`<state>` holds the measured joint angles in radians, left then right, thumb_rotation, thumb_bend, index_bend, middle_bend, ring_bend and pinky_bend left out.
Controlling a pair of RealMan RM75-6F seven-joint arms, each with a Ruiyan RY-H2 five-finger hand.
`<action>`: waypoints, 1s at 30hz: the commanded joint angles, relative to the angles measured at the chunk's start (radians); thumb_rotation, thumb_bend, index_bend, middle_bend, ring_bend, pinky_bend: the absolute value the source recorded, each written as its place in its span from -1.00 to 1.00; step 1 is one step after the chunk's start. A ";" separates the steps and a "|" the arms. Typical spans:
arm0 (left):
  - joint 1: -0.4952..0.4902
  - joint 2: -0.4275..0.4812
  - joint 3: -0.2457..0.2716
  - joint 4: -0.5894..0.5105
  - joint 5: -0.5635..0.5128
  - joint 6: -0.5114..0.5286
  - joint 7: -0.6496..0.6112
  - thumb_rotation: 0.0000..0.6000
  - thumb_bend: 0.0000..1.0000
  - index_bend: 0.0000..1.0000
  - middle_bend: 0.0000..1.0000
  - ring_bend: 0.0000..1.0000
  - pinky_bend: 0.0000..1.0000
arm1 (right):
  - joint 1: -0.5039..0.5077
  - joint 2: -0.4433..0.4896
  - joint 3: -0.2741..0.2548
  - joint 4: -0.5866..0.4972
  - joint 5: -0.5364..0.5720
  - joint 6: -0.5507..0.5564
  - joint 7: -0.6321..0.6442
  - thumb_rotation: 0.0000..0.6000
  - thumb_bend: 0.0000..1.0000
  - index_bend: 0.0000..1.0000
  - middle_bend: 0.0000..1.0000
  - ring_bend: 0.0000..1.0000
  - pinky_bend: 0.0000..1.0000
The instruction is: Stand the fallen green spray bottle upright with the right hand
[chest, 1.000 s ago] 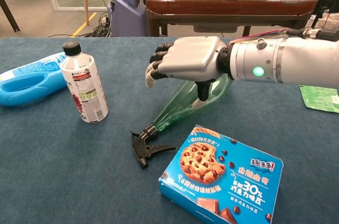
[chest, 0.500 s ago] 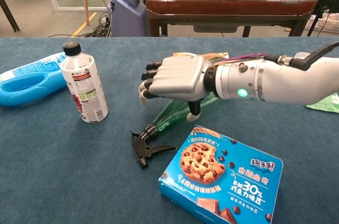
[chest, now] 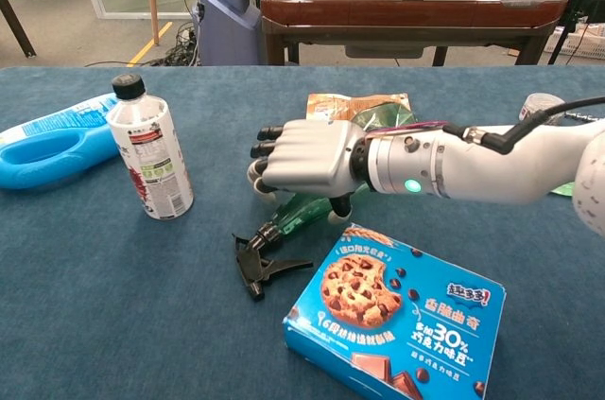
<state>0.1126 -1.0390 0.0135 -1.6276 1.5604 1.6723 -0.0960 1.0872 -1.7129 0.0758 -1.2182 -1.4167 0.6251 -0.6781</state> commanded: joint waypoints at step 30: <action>-0.007 0.002 -0.003 -0.012 0.020 -0.004 0.011 1.00 -0.49 -0.86 -1.00 -0.89 -0.96 | -0.192 0.234 0.099 -0.200 0.057 0.317 0.398 1.00 -0.30 0.31 -0.28 -0.74 -0.93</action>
<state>0.1059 -1.0369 0.0103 -1.6393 1.5799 1.6687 -0.0848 0.9361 -1.5253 0.1506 -1.3660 -1.3645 0.8870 -0.3581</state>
